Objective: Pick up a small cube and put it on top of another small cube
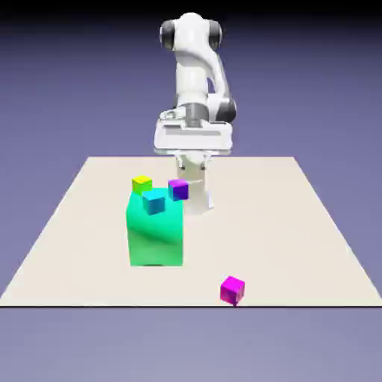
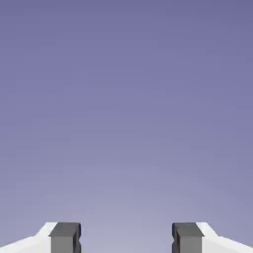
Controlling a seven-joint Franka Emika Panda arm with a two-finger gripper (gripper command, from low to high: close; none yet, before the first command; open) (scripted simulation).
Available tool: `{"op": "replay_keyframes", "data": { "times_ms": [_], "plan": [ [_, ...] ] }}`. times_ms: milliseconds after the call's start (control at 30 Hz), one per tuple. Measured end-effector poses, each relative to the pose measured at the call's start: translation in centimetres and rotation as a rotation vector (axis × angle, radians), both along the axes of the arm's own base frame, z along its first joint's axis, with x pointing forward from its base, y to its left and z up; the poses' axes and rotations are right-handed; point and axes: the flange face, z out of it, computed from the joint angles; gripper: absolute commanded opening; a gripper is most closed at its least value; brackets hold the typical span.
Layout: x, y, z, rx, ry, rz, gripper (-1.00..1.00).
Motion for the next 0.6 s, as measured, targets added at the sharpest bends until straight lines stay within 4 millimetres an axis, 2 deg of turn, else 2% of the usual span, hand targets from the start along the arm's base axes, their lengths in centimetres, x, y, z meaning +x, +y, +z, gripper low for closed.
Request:
{"op": "replay_keyframes", "data": {
  "times_ms": [267, 600],
  "plan": [
    [6.6, 1.7, -5.7, 0.073, 0.298, -0.133, 0.00],
    [12.7, 4.3, -15.1, 0.185, 0.669, -0.318, 0.00]
  ]
}}
